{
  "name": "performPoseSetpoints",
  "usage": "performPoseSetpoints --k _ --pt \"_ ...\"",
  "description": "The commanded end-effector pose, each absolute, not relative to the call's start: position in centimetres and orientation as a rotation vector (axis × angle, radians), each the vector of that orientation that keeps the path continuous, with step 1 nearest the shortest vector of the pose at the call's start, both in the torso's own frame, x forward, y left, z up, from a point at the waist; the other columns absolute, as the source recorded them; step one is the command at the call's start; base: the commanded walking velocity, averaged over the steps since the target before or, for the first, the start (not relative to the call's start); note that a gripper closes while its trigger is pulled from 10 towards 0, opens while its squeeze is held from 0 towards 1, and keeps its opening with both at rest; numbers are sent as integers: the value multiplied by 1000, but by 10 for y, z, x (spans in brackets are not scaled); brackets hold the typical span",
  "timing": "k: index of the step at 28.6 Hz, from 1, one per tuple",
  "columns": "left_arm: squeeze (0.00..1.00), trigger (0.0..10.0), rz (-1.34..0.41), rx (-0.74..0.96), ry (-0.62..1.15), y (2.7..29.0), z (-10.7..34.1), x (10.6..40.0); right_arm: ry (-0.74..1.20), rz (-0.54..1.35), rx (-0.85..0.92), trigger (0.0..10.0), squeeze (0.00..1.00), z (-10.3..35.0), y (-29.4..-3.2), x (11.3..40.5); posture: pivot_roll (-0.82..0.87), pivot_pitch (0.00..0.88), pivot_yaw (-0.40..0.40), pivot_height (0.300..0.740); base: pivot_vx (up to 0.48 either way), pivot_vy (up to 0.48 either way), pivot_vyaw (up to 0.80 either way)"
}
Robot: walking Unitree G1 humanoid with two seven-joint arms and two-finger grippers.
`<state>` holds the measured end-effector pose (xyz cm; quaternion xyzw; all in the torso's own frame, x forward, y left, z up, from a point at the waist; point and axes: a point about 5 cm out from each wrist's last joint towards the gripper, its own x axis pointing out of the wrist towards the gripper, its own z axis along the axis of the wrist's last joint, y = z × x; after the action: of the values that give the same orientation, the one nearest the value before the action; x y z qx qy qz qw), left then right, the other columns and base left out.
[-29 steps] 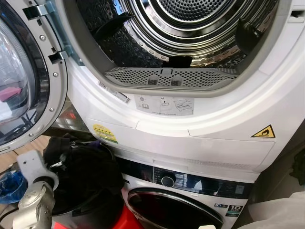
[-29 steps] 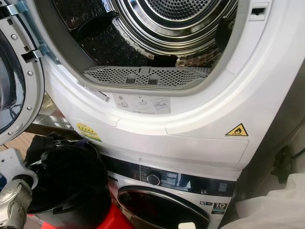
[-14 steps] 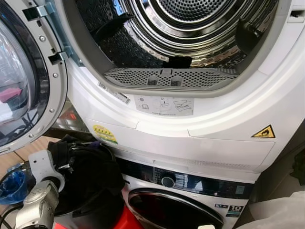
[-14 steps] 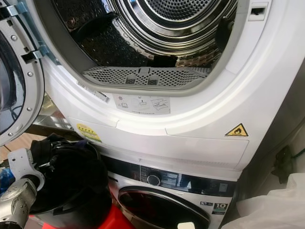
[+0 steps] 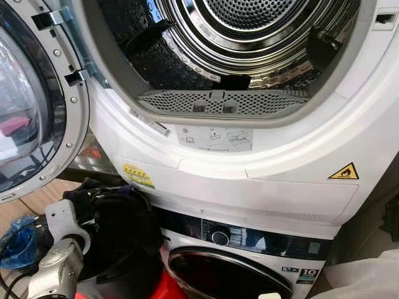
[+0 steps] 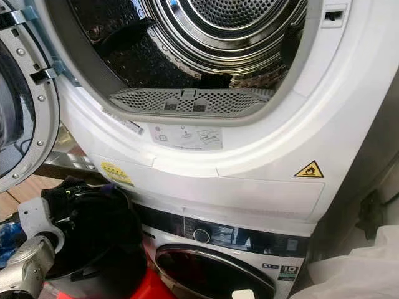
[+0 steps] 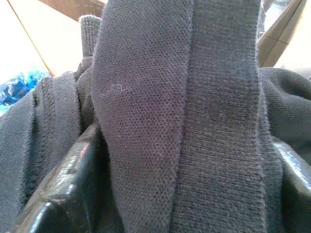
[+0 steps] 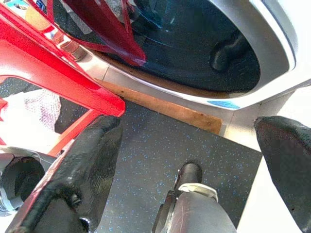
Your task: Clothes washing
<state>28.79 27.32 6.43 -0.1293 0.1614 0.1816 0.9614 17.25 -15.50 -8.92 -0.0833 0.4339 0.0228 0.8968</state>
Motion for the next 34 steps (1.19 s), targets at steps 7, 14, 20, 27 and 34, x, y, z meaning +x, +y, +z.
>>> performPoseSetpoints --k 7,14,20,27,34 --pt "0 0 412 -238 318 277 62 280 901 65 -160 10000 0 -90 -147 171 -47 0 168 740 0 0 0" --pt "0 0 391 -243 306 271 62 279 904 69 -155 10000 0 -91 -145 169 -45 2 167 740 0 0 0" --pt "0 0 379 -247 309 267 61 277 910 68 -156 10000 0 -91 -147 168 -42 5 165 740 0 0 0" --pt "0 0 354 -267 282 263 63 277 904 75 -156 10000 0 -91 -144 170 -39 6 164 740 0 0 0" --pt "0 0 341 -277 265 261 66 277 907 82 -153 10000 0 -91 -143 169 -38 5 165 740 0 0 0"
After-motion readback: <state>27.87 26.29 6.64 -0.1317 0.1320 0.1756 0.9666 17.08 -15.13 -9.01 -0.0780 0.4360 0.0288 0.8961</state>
